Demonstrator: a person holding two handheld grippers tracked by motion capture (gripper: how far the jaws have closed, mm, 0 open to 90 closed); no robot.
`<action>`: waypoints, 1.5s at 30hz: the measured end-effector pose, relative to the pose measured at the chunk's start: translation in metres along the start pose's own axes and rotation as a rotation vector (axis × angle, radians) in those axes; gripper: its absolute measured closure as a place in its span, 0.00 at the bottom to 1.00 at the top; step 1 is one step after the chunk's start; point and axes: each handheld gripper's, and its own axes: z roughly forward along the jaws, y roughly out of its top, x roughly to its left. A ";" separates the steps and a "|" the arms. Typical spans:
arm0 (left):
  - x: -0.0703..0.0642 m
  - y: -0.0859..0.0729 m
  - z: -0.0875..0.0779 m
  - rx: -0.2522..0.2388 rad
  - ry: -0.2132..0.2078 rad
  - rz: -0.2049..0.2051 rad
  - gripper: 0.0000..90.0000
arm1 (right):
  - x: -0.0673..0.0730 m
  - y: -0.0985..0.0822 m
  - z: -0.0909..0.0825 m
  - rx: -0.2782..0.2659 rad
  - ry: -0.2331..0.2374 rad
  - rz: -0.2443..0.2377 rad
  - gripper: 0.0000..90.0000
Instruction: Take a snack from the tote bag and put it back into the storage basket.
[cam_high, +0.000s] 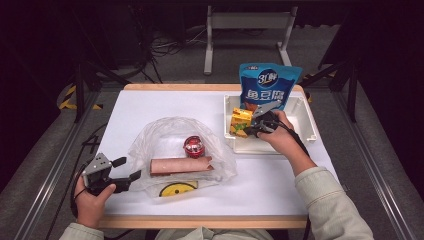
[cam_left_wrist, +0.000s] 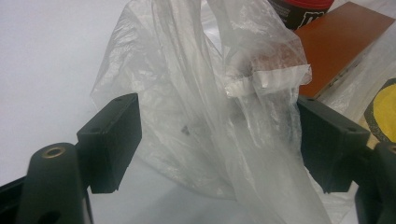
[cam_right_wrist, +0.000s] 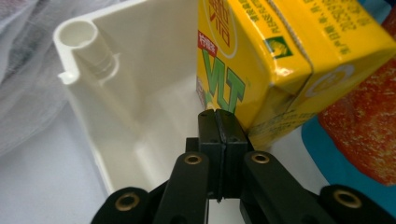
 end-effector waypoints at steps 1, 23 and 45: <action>0.000 0.000 0.000 0.002 -0.001 0.000 0.24 | -0.001 0.000 0.001 0.002 -0.005 0.002 1.00; 0.000 0.000 0.000 0.003 -0.001 0.002 0.24 | -0.008 0.000 0.018 -0.024 -0.042 0.063 1.00; 0.001 0.000 0.000 0.000 0.000 -0.002 0.24 | -0.003 0.004 0.029 -0.068 -0.042 0.083 0.90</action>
